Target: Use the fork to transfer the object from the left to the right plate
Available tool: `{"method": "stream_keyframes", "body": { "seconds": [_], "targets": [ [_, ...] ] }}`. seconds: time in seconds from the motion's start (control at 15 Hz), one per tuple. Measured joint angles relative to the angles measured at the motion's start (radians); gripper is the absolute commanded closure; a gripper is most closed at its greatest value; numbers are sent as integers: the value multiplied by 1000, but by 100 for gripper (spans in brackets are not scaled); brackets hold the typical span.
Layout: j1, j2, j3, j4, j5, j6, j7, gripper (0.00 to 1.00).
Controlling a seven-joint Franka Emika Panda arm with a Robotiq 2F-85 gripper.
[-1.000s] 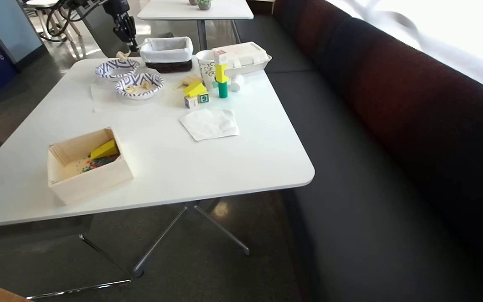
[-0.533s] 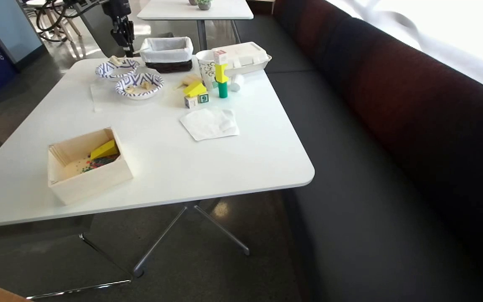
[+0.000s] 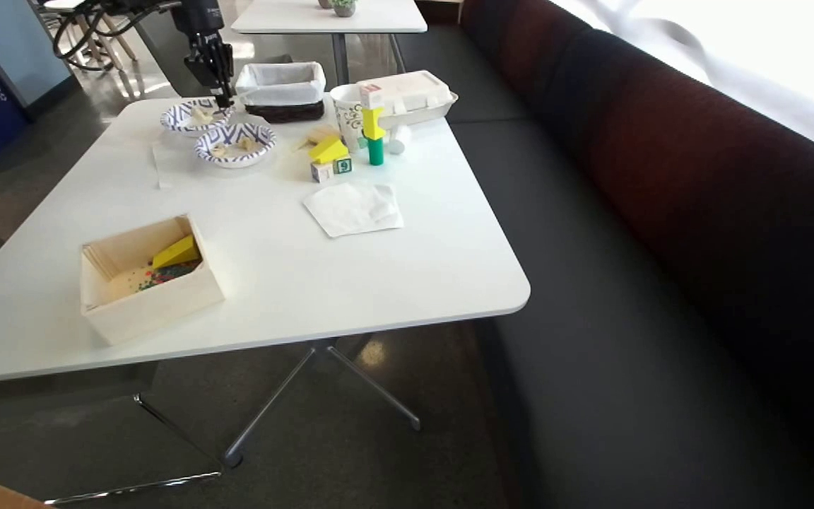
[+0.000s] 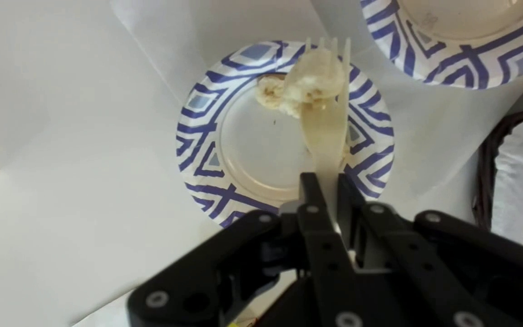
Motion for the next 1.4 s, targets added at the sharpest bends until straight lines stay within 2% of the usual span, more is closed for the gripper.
{"method": "stream_keyframes", "body": {
  "seconds": [0.4, 0.47, 0.67, 1.0, 1.4],
  "targets": [
    [3, -1, -4, -2, 0, 0, 1, 87],
    [3, -1, -4, -2, 0, 0, 1, 97],
    [12, -1, -19, 0, 0, 0, -1, 97],
    [38, 4, -88, 0, 0, 0, 1, 97],
    [38, 29, -119, 3, 0, 0, 1, 97]
  ]
}}
